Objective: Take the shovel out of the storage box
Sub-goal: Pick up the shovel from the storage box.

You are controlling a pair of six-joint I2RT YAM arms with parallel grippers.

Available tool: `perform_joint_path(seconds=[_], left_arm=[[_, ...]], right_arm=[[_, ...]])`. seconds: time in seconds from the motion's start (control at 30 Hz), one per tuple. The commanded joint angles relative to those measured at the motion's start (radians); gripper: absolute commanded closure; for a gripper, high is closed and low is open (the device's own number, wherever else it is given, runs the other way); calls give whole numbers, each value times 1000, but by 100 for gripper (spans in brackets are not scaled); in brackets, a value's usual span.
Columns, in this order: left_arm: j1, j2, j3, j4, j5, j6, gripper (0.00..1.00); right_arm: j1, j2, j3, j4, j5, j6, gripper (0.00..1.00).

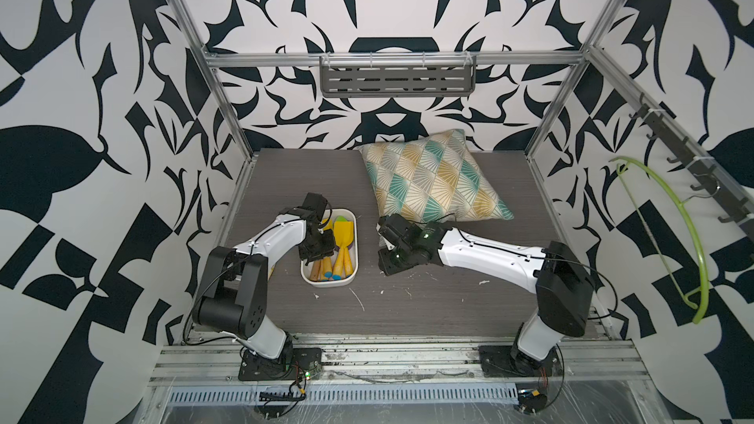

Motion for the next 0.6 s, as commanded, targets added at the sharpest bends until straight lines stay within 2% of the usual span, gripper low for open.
perform_joint_path(seconds=[0.0,0.03,0.17,0.4,0.57], left_arm=[[-1,19,2,-18,-6,4,66],[-1,19,1,-18,-9,6,66],[-1,24,8,-18,-6,11,82],[4,-48,29,-21,-15,15,84],[14,-103,113,-68,-9,24,87]], right_arm=[[5,-18,-4,19,0,-1,64],[5,-19,-7,21,0,-2,64],[5,-18,-5,24,3,-8,64],[5,-58,-7,41,22,-29,65],[-8,-114,22,24,60,-93,64]])
